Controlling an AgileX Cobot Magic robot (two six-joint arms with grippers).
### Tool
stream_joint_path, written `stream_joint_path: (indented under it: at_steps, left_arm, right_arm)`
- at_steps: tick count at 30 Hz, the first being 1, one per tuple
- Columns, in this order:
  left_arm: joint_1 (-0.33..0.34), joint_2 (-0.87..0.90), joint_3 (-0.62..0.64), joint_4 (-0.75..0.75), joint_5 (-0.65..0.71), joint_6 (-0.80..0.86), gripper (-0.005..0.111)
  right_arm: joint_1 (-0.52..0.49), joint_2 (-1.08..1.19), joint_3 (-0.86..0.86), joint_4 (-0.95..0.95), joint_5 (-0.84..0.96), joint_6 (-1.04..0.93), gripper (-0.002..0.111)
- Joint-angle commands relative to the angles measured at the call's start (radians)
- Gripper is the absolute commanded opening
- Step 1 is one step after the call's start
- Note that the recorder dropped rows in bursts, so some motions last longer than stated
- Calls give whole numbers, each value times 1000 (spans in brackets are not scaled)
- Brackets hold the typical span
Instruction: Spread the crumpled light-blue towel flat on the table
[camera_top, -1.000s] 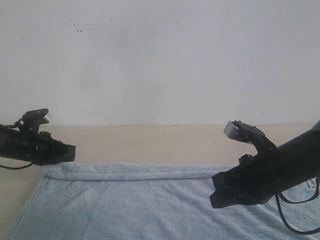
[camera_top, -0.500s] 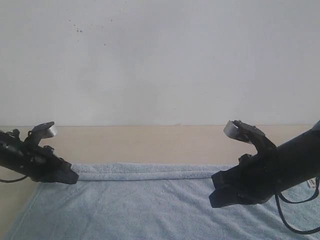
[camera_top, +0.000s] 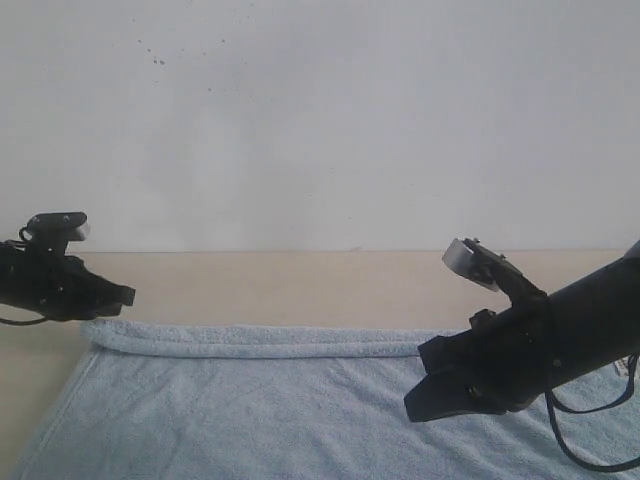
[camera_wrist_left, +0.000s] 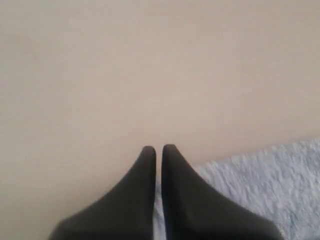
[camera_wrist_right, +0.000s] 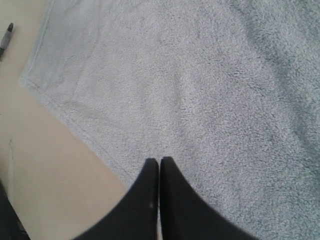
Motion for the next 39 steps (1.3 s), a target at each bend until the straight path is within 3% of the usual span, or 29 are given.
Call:
stream_joint_path:
  at_steps: [1,5,7,11,19,26,39]
  left_arm:
    - [10,-3,-58,-27,68,35,4]
    - [46,-23,-63,1,358,65,4]
    - [66,-35,-53,82,424,17,4]
    - [112,-50,-38,216,360,-171,4]
    - [139,-36,-25,315,358,-257,4]
    - [137,-25,-13,264,344,-259,4]
    - [13,70,-57,172,234,-125,4]
  right_arm:
    - [0,-2,-4,8,16,-12,0]
    - [0,-2,-4,8,8,-18,0]
    - [0,-2,-4,10,4,-18,0]
    - [0,-2,-4,10,4,-18,0]
    - [0,-2,-4,25,9,-34,0]
    - [0,-2,-4,34,9,-34,0]
    - [0,-2,-4,34,9,-39,0]
